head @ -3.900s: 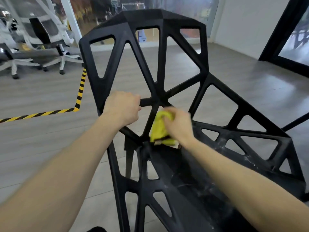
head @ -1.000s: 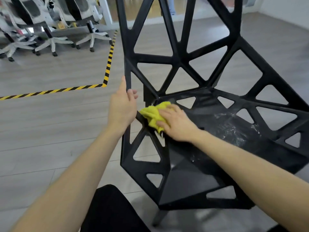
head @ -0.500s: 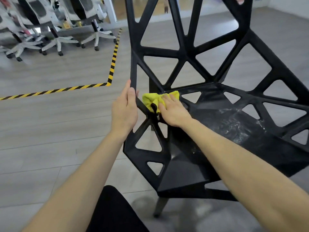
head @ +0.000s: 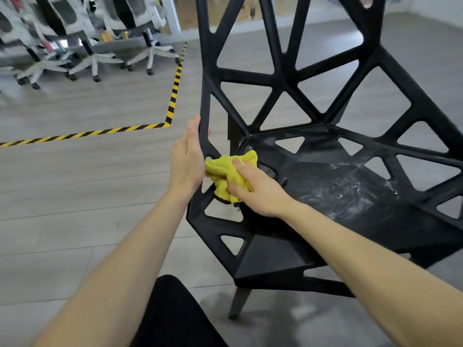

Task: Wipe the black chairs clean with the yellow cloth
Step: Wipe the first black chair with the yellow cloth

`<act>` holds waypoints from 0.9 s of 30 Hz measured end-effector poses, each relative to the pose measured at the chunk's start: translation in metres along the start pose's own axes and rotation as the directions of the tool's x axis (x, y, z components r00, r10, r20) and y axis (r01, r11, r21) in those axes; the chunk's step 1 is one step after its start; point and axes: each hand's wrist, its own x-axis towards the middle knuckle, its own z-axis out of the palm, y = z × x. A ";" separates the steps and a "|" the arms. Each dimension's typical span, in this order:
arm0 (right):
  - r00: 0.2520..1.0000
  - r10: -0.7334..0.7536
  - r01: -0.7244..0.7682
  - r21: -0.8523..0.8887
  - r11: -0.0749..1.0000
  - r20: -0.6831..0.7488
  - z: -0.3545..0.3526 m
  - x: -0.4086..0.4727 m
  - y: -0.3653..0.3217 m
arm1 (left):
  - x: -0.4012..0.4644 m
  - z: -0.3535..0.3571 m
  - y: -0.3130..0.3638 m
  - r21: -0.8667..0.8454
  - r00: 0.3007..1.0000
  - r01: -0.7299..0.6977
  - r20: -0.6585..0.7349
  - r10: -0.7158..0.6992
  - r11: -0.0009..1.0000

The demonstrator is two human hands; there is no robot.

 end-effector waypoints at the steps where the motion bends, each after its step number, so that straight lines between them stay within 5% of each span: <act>1: 0.999 -0.043 0.043 -0.006 0.999 0.019 -0.005 -0.012 0.004 | 0.001 0.000 0.002 0.011 1.000 0.009 -0.003 -0.008 1.000; 3: 1.000 0.003 -0.003 -0.013 1.000 -0.009 -0.020 -0.014 0.010 | -0.002 -0.002 0.003 0.048 1.000 0.003 -0.002 -0.003 0.999; 6: 0.956 0.141 -0.114 0.118 0.986 -0.258 -0.044 0.022 -0.010 | -0.021 -0.009 0.003 0.081 0.997 -0.070 0.031 0.068 0.994; 8: 0.925 0.081 0.024 0.268 0.963 -0.372 -0.045 0.043 -0.041 | -0.040 -0.015 -0.009 0.054 0.998 -0.065 -0.001 0.065 0.996; 10: 0.940 -0.117 0.206 0.258 0.944 -0.320 -0.021 0.045 -0.060 | -0.054 -0.019 -0.018 0.017 0.996 -0.012 -0.084 0.014 1.000; 12: 0.960 -0.184 0.219 0.156 0.963 -0.209 0.003 0.022 -0.045 | -0.058 -0.020 -0.021 0.029 0.990 -0.016 -0.140 0.020 0.999; 16: 0.997 -0.062 0.052 -0.165 0.985 -0.055 -0.033 0.005 0.015 | -0.055 -0.016 -0.016 0.115 0.986 -0.080 -0.136 0.096 0.990; 20: 0.989 0.022 -0.024 -0.018 1.000 -0.145 -0.025 0.031 -0.015 | -0.048 -0.014 -0.011 0.225 0.981 -0.083 -0.154 0.119 0.971; 24: 0.993 -0.115 0.113 -0.194 0.975 0.001 -0.023 -0.003 0.009 | -0.043 -0.015 -0.014 0.148 0.990 -0.056 -0.122 0.074 0.987; 27: 0.996 0.088 -0.082 -0.245 0.966 0.014 -0.053 0.006 0.017 | -0.047 -0.014 -0.011 0.087 0.993 -0.004 -0.117 0.014 0.996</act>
